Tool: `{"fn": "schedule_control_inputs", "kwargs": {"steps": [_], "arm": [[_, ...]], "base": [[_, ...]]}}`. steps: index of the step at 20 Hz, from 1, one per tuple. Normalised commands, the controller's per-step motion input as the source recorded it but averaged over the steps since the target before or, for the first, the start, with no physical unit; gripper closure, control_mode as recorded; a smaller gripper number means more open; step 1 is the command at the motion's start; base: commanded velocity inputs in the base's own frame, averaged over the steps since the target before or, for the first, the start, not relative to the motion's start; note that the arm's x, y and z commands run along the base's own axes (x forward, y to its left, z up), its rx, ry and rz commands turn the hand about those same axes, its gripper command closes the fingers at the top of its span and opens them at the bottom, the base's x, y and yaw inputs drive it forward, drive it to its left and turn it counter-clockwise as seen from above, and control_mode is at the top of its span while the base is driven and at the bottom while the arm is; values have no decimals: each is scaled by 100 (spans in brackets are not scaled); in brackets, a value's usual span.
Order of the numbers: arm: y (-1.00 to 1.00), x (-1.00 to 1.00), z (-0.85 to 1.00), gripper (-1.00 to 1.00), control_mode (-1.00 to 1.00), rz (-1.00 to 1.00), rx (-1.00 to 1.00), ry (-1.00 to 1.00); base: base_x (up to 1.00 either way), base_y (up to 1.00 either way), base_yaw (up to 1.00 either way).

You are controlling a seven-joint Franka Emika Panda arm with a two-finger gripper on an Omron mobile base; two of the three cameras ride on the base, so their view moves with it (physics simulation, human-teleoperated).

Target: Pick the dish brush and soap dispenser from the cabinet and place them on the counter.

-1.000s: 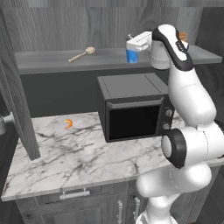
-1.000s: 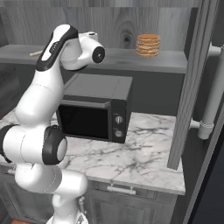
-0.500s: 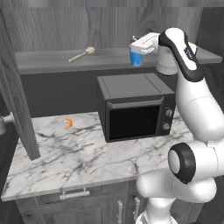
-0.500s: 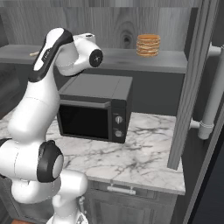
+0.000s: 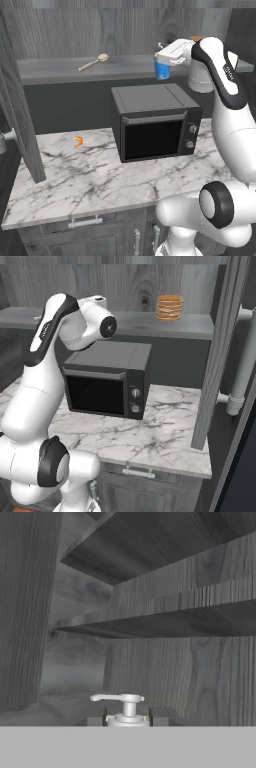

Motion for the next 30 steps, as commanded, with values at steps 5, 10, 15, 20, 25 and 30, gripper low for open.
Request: {"fn": "schedule_control_inputs", "kwargs": {"steps": [5,10,15,20,25,30], "arm": [[-9,-44,0,100,-100,2,0,0],[-11,-38,0,100,-100,4,0,0],[-12,-31,-1,100,-100,7,0,1],[-12,-31,-2,100,-100,8,0,2],[-4,-36,-7,100,-100,8,0,2],[0,-35,-21,100,-100,9,0,0]], "base": [[0,0,0],[0,0,0],[0,0,0],[0,0,0],[0,0,0],[0,0,0]]}}
